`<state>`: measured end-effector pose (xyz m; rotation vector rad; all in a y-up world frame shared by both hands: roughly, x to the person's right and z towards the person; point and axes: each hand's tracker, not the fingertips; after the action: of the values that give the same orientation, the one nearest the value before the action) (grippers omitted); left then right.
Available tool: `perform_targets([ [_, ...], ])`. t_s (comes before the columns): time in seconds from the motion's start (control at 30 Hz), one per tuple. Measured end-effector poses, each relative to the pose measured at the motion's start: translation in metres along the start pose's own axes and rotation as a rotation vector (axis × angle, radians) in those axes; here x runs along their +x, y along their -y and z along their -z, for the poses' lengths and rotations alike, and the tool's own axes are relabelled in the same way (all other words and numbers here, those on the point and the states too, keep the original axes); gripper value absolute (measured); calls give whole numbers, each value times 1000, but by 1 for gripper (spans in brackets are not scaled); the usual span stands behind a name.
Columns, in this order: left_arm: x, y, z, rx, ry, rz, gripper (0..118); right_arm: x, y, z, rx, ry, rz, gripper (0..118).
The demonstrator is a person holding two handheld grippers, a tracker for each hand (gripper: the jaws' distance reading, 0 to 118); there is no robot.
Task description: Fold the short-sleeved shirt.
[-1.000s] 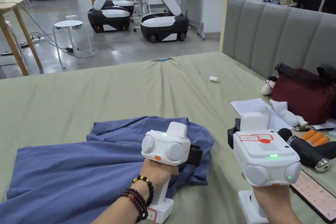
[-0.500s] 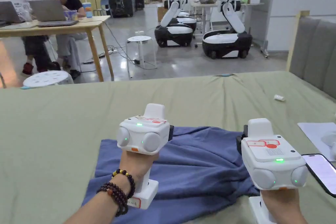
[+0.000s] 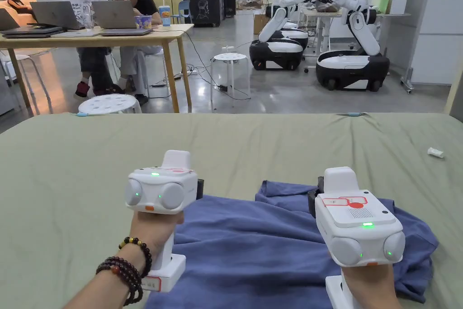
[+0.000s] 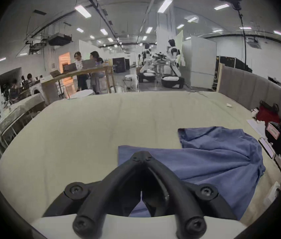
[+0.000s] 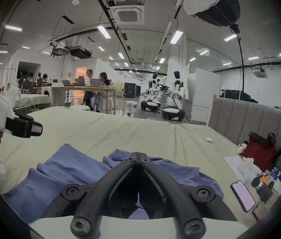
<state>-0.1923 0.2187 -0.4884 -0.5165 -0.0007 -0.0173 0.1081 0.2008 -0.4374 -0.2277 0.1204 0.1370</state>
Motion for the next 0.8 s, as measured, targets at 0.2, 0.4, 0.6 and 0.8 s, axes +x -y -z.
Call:
perform_targets([
  [0.2,-22,-17,63,-168,46,27,0,15,7,9,2,8,1,0],
  [0.4,-32,-20,139,-263,-5,3,74,23,22,24,-12,0,15,0],
  [0.6,-28,-2,186,-396,18,-11,75,28,30,38,-32,-18,37,1],
  [0.8,-12,10,174,-354,19,3,46,30,31,46,-48,-15,37,4],
])
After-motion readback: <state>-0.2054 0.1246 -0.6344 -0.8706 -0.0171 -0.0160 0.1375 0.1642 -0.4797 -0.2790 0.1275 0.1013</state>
